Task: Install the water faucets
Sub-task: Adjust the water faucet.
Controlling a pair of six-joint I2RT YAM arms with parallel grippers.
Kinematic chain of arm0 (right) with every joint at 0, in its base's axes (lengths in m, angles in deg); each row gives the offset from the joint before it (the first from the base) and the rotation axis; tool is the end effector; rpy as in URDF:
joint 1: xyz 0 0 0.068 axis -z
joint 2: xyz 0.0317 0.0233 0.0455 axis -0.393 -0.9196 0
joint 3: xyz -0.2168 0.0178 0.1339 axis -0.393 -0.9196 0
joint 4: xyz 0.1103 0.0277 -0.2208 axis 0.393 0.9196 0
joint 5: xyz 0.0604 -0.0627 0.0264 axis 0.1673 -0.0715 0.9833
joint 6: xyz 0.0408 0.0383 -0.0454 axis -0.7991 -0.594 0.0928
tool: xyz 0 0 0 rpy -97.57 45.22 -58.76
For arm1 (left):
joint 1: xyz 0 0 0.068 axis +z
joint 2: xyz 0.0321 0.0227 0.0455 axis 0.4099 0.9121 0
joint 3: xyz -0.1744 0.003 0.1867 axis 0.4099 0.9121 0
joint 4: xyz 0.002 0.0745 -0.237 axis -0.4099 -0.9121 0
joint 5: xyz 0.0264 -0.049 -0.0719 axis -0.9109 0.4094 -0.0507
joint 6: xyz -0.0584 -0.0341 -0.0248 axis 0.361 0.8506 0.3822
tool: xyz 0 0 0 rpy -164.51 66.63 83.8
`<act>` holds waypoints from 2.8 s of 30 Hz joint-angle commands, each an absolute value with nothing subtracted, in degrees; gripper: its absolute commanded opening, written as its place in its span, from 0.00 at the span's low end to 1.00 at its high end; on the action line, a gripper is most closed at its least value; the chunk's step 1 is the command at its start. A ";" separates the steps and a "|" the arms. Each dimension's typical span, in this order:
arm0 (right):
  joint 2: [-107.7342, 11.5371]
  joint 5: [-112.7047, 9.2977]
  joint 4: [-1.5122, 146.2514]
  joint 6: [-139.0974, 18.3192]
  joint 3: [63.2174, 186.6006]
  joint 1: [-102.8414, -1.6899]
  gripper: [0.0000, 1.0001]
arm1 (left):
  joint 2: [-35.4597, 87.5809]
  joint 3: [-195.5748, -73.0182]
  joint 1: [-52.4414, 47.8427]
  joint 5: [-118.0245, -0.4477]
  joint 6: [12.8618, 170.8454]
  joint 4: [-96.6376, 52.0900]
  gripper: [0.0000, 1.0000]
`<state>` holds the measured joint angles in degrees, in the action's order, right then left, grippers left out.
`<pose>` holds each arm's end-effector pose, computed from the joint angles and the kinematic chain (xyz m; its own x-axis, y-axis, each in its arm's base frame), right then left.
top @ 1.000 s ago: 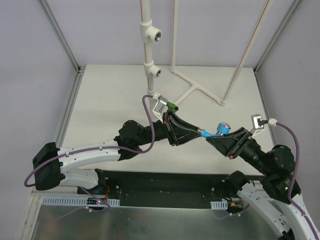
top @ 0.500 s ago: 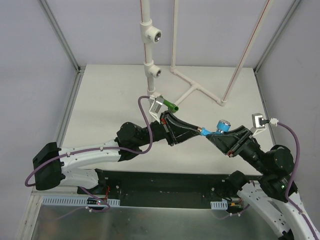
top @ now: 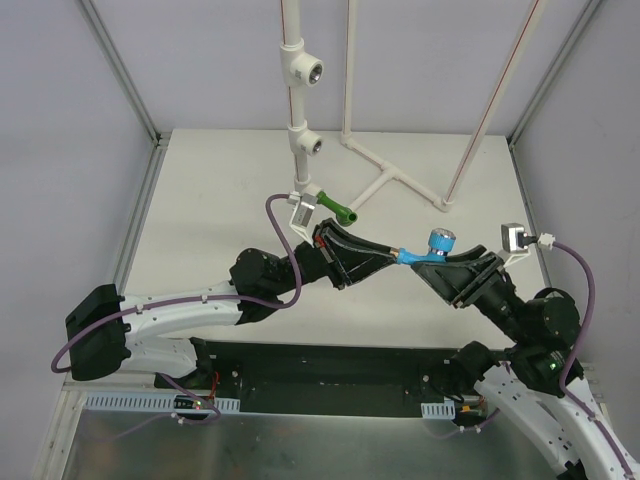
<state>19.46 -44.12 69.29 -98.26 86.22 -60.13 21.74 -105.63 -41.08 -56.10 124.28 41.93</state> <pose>0.0603 0.0650 0.3753 -0.2928 0.6290 -0.7202 -0.7923 0.2620 0.5510 0.1048 -0.2558 0.3753 -0.4752 -0.5962 -0.6471 0.8686 -0.2007 -0.4530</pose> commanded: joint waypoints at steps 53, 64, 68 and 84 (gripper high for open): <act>19.97 -48.00 63.95 -96.47 86.01 -60.23 0.00 | 21.76 -106.69 -41.28 -52.55 126.51 44.36 0.51; 19.98 -49.15 64.21 -96.20 86.71 -60.23 0.00 | 22.19 -106.60 -41.28 -52.03 127.38 44.71 0.04; 19.54 -47.84 66.32 -96.11 87.68 -60.23 0.00 | 23.43 -107.65 -41.28 -51.50 127.65 44.70 0.00; 18.57 -35.71 73.80 -96.99 90.06 -60.32 0.00 | 20.35 -108.45 -41.10 -52.73 124.04 39.52 0.00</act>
<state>19.14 -43.71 74.19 -96.18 88.39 -59.96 21.94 -105.92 -41.05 -52.27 126.51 39.04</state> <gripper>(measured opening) 0.358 0.009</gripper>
